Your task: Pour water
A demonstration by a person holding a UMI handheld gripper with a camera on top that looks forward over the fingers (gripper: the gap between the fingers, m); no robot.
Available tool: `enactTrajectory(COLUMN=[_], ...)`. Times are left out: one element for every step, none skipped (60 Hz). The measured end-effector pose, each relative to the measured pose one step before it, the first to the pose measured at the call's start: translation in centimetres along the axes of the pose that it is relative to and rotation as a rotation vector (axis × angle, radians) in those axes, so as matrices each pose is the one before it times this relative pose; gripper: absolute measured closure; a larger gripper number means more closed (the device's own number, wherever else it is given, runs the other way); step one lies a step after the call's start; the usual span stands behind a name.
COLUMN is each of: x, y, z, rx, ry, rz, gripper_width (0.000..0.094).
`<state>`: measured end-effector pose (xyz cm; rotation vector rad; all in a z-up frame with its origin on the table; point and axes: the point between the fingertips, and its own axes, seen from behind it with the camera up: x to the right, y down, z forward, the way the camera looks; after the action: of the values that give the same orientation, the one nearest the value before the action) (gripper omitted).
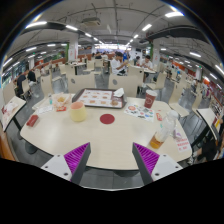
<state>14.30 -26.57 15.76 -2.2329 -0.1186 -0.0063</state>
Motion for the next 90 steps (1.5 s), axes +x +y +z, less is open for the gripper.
enactTrajectory(x=[1.091, 1.037, 1.028, 0.998, 0.957, 0.994, 0.971, 1.007, 1.020, 1.019, 0.987, 0.978, 0.946, 0.919, 0.881, 0.836, 0.797, 0.713, 0.727, 0.637, 0.524, 0.419, 0.423, 0.384, 0.347, 0.318, 0.345, 0.333, 0.222, 0.072, 0.016, 0.020, 0.028, 0.015, -0.004, -0.073, -0.119, -0.064, -0.025, -0.023, -0.040, -0.098, -0.059, -0.192, -0.064, 0.019, 0.018, 0.205, 0.470, 0.272, 0.161, -0.014, -0.216, -0.010, 0.010, 0.018, -0.015, 0.013, -0.049, -0.054, -0.045, 0.232, -0.125, -0.258, -0.073, -0.102, -0.043, -0.066, -0.041, -0.060, 0.199, -0.114, -0.048, -0.064, -0.029, -0.040, -0.149, -0.044, -0.035, -0.023, -0.018, 0.202, -0.197, -0.108, -0.076, -0.095, -0.090, -0.096, -0.069, -0.127], y=[0.408, 0.395, 0.376, 0.367, 0.312, 0.295, 0.289, 0.268, 0.265, 0.259, 0.205, 0.185, 0.153, 0.135, 0.107, 0.067, 0.019, -0.022, -0.058, -0.086, -0.058, -0.121, -0.165, -0.200, -0.205, -0.264, -0.260, -0.270, -0.267, -0.279, -0.283, -0.297, -0.253, -0.179, -0.158, -0.148, -0.133, -0.067, 0.007, 0.020, 0.031, -0.026, -0.029, -0.097, -0.045, -0.004, -0.032, -0.033, -0.159, -0.065, -0.001, 0.056, -0.266, -0.038, -0.007, -0.029, -0.009, 0.005, -0.052, -0.053, -0.033, 0.203, -0.048, -0.095, 0.013, -0.034, -0.074, -0.145, -0.182, -0.237, -0.251, -0.269, -0.331, -0.448, -0.563, -0.624, -0.643, -0.644, -0.717, -0.762, -0.780, -0.831, -0.779, -0.931, -0.913, -0.932, -0.946, -0.969, -0.990, -1.076], z=[0.206, 0.208, 0.228, 0.233, 0.186, 0.240, 0.243, 0.254, 0.242, 0.309, 0.331, 0.333, 0.309, 0.360, 0.388, 0.417, 0.440, 0.492, 0.497, 0.554, 0.575, 0.575, 0.551, 0.594, 0.566, 0.580, 0.622, 0.551, 0.525, 0.562, 0.602, 0.582, 0.584, 0.548, 0.588, 0.533, 0.502, 0.533, 0.524, 0.501, 0.435, 0.334, 0.382, 0.202, 0.215, 0.228, 0.176, 0.146, 0.147, 0.199, 0.489, -0.004, -0.280, 0.007, -0.042, -0.041, -0.024, -0.015, -0.019, -0.007, -0.012, 0.177, 0.053, 0.150, -0.003, 0.017, -0.005, -0.020, -0.074, -0.077, -0.163, 0.043, -0.058, -0.104, -0.102, -0.105, 0.087, -0.114, -0.103, -0.092, -0.100, -0.203, 0.234, -0.213, -0.096, -0.074, -0.085, -0.085, 0.021, -0.093], rx=[-0.00345, -0.00294, -0.00218, -0.00150, -0.00075, 0.00008, 0.00058, 0.00075, 0.00089, 0.00085, 0.00186, 0.00264, 0.00300, 0.00354, 0.00400, 0.00446, 0.00585, 0.00680, 0.00697, 0.00558, 0.00377, 0.00338, 0.00489, 0.00656, 0.00710, 0.00785, 0.00845, 0.00854, 0.00829, 0.00750, 0.00782, 0.00830, 0.00708, 0.00526, 0.00374, 0.00381, 0.00383, 0.00292, 0.00129, 0.00057, 0.00146, 0.00217, 0.00234, 0.00372, 0.00347, 0.00281, 0.00262, 0.00335, 0.00905, 0.00757, 0.00447, 0.00037, 0.00279, 0.00147, -0.00147, -0.00042, -0.00240, -0.00217, -0.00134, -0.00096, -0.00082, -0.00125, -0.00270, -0.00168, -0.00324, -0.00347, -0.00284, -0.00197, -0.00069, 0.00045, 0.00116, 0.00217, 0.00185, 0.00385, 0.00701, 0.00710, 0.00529, 0.00469, 0.00486, 0.00532, 0.00440, 0.00417, 0.00624, 0.00578, 0.00639, 0.00535, 0.00456, 0.00555, 0.00797, 0.00969], ry=[0.00601, 0.00633, 0.00622, 0.00523, 0.00534, 0.00615, 0.00666, 0.00727, 0.00733, 0.00708, 0.00672, 0.00624, 0.00592, 0.00626, 0.00599, 0.00495, 0.00333, 0.00154, 0.00158, 0.00140, -0.00176, -0.00412, -0.00436, -0.00472, -0.00337, -0.00115, 0.00157, 0.00169, -0.00032, -0.00320, -0.00443, -0.00399, -0.00209, -0.00104, -0.00170, -0.00341, -0.00389, -0.00181, 0.00017, 0.00120, -0.00036, -0.00155, -0.00260, -0.00200, -0.00187, -0.00026, 0.00167, 0.00912, 0.01827, 0.00644, -0.00095, 0.00278, 0.00436, 0.00254, 0.00306, 0.00436, 0.00317, 0.00366, 0.00234, 0.00232, 0.00469, 0.00101, 0.00285, 0.00351, 0.00204, 0.00505, 0.00711, 0.00819, 0.00886, 0.01015, 0.00741, 0.01334, 0.01145, 0.01152, 0.01257, 0.01346, 0.01407, 0.01458, 0.01597, 0.01713, 0.01729, 0.01286, 0.01550, 0.01764, 0.01728, 0.01806, 0.01812, 0.01819, 0.01663, 0.01667], rz=[0.0014, 0.0024, 0.0025, 0.0025, 0.0023, 0.0021, 0.0026, 0.0024, 0.0020, 0.0025, 0.0028, 0.0033, 0.0034, 0.0039, 0.0049, 0.0067, 0.0078, 0.0081, 0.0082, 0.0087, 0.0083, 0.0075, 0.0054, 0.0027, 0.0010, 0.0012, 0.0020, 0.0032, 0.0037, 0.0032, 0.0026, 0.0027, 0.0028, 0.0019, 0.0010, -0.0002, -0.0006, -0.0007, -0.0005, 0.0002, 0.0008, 0.0016, 0.0022, 0.0017, 0.0020, 0.0019, 0.0021, 0.0030, -0.0007, -0.0009, 0.0023, 0.0005, -0.0002, 0.0022, 0.0011, 0.0018, 0.0008, -0.0023, -0.0026, -0.0053, -0.0038, -0.0043, -0.0058, -0.0057, -0.0050, -0.0025, -0.0020, -0.0029, -0.0041, -0.0045, -0.0056, -0.0104, -0.0127, -0.0135, -0.0143, -0.0158, -0.0188, -0.0204, -0.0198, -0.0180, -0.0178, -0.0172, -0.0196, -0.0208, -0.0207, -0.0235, -0.0266, -0.0286, -0.0283, -0.0296], gripper_width=[0.0085, 0.0086, 0.0087, 0.0088, 0.0087, 0.0083, 0.0090, 0.0087, 0.0087, 0.0088, 0.0087, 0.0086, 0.0087, 0.0087, 0.0084, 0.0087, 0.0087, 0.0086, 0.0089, 0.0088, 0.0087, 0.0087, 0.0089, 0.0089, 0.0089, 0.0089, 0.0088, 0.0090, 0.0089, 0.0087, 0.0087, 0.0089, 0.0090, 0.0090, 0.0091, 0.0093, 0.0095, 0.0099, 0.0102, 0.0102, 0.0103, 0.0109, 0.0121, 0.0136, 0.0162, 0.0197, 0.0242, 0.0290, 0.0356, 0.0386, 0.0388, 0.0404, 0.0412, 0.0419, 0.0441, 0.0443, 0.0467, 0.0471, 0.0478, 0.0501, 0.0501, 0.0502, 0.0501, 0.0501, 0.0502, 0.0500, 0.0500, 0.0501, 0.0501, 0.0501, 0.0502, 0.0502, 0.0502, 0.0502, 0.0501, 0.0501, 0.0501, 0.0500, 0.0501, 0.0503, 0.0501, 0.0501, 0.0504, 0.0501, 0.0502, 0.0503, 0.0502, 0.0502, 0.0503, 0.0501])
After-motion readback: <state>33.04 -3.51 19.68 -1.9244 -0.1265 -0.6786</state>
